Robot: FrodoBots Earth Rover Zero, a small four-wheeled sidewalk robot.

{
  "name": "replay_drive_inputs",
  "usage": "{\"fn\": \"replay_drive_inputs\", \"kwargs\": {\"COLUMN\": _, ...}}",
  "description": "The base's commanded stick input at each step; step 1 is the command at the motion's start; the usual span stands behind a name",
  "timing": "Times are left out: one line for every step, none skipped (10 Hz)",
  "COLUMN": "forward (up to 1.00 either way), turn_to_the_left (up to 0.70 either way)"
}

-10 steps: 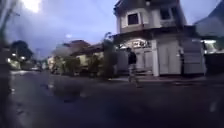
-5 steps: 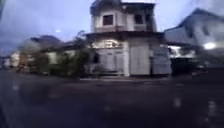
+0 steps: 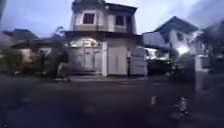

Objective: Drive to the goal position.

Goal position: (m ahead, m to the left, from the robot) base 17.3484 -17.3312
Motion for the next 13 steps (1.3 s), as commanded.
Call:
{"fn": "replay_drive_inputs", "kwargs": {"forward": 0.00, "turn_to_the_left": -0.70}}
{"fn": "replay_drive_inputs", "kwargs": {"forward": 0.00, "turn_to_the_left": -0.70}}
{"fn": "replay_drive_inputs", "kwargs": {"forward": 0.00, "turn_to_the_left": -0.70}}
{"fn": "replay_drive_inputs", "kwargs": {"forward": 0.00, "turn_to_the_left": -0.70}}
{"fn": "replay_drive_inputs", "kwargs": {"forward": 0.00, "turn_to_the_left": -0.70}}
{"fn": "replay_drive_inputs", "kwargs": {"forward": 0.00, "turn_to_the_left": -0.70}}
{"fn": "replay_drive_inputs", "kwargs": {"forward": 0.00, "turn_to_the_left": -0.70}}
{"fn": "replay_drive_inputs", "kwargs": {"forward": 0.00, "turn_to_the_left": -0.70}}
{"fn": "replay_drive_inputs", "kwargs": {"forward": 0.00, "turn_to_the_left": -0.70}}
{"fn": "replay_drive_inputs", "kwargs": {"forward": 0.00, "turn_to_the_left": -0.70}}
{"fn": "replay_drive_inputs", "kwargs": {"forward": 0.00, "turn_to_the_left": -0.70}}
{"fn": "replay_drive_inputs", "kwargs": {"forward": 0.00, "turn_to_the_left": -0.70}}
{"fn": "replay_drive_inputs", "kwargs": {"forward": 0.41, "turn_to_the_left": -0.50}}
